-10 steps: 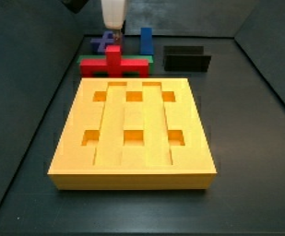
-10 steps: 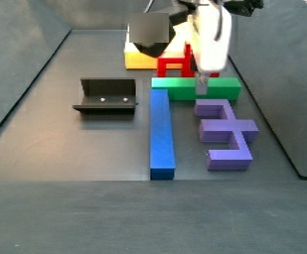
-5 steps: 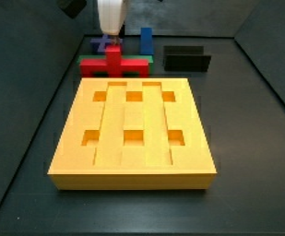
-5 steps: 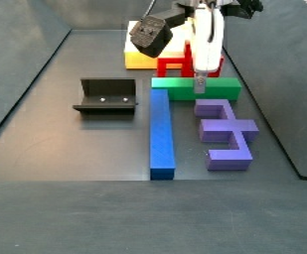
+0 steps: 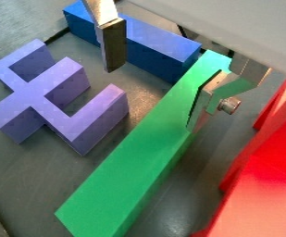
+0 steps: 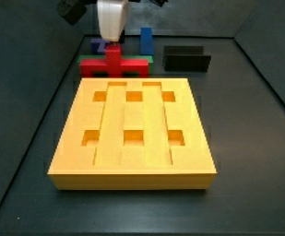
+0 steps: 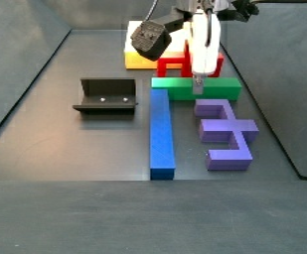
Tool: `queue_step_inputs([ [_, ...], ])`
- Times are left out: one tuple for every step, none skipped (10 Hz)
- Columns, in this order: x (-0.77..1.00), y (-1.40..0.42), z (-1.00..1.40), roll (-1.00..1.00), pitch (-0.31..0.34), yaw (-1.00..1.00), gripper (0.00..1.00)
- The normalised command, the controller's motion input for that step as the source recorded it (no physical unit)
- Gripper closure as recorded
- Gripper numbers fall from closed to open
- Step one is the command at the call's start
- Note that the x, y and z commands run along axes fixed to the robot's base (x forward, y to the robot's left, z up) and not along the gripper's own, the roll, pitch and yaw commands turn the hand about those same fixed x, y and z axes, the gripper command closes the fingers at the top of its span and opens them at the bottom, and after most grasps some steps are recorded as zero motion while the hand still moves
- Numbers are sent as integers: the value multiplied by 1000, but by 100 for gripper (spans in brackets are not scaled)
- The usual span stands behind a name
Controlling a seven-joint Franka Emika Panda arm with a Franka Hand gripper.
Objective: Pick up the green object. Move up. Move to above the board. Insert the green object.
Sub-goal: Pick up the green object.
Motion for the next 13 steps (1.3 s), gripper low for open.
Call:
queue_step_inputs([
  [0,-66,-11,0,-1,37,0],
  [0,-66,-43,16,0,3,0],
  [40,-51,-11,41,36,0,0],
  [-11,-54,0,44,0,23,0],
  [0,-100,-40,73,0,163,0],
  [0,-91,-89,54,0,266,0],
  [0,-77,-106,49,0,326,0],
  [-34,-57,-91,29,0,166,0],
  [-100,0,-160,11,-4,0,0],
  [-97,0,-231,0,-1,0,0],
  [-186,0,-274,0,-26,0,0],
  [-111,0,-111,0,-16,0,0],
  [-6,0,0,0,-20,0,0],
])
